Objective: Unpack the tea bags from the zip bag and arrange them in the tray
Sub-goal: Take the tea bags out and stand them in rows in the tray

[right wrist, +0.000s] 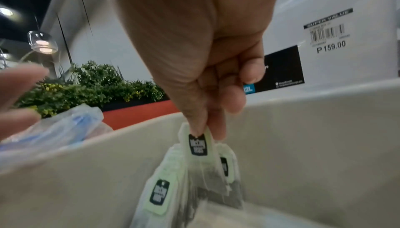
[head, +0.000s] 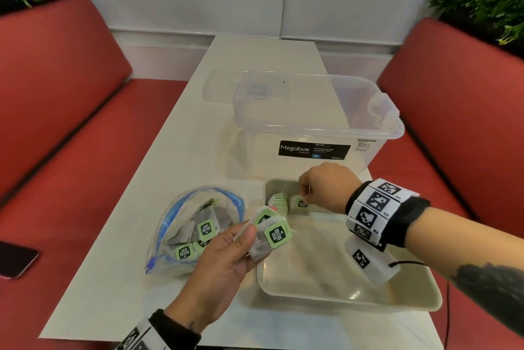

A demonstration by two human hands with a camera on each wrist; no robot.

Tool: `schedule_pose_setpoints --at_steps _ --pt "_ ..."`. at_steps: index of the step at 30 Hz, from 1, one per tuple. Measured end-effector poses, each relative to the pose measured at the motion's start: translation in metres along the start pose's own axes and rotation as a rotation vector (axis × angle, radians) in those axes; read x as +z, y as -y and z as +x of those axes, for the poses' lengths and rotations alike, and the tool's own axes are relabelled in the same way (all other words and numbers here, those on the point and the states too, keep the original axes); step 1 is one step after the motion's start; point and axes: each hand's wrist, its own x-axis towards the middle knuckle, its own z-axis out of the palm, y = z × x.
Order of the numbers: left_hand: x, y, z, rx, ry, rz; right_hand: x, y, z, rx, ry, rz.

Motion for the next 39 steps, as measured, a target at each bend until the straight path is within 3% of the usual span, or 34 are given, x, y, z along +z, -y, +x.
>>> schedule_pose_setpoints --at_steps 11,23,28,34,39 --pt "-0.004 0.0 0.003 -0.024 0.006 0.023 0.026 0.002 0.015 0.055 0.081 -0.155" --pt "-0.006 0.003 0.004 -0.007 0.04 0.025 0.028 0.011 0.012 0.086 0.054 -0.329" --pt "-0.007 0.004 0.005 0.007 -0.028 0.007 0.03 0.011 0.011 0.084 0.031 -0.31" --pt "-0.004 0.001 0.005 0.027 -0.112 0.008 0.017 0.009 0.004 0.059 -0.066 -0.152" --pt "-0.001 -0.001 0.011 0.081 -0.207 0.022 -0.006 0.024 -0.019 -0.065 -0.136 0.408"
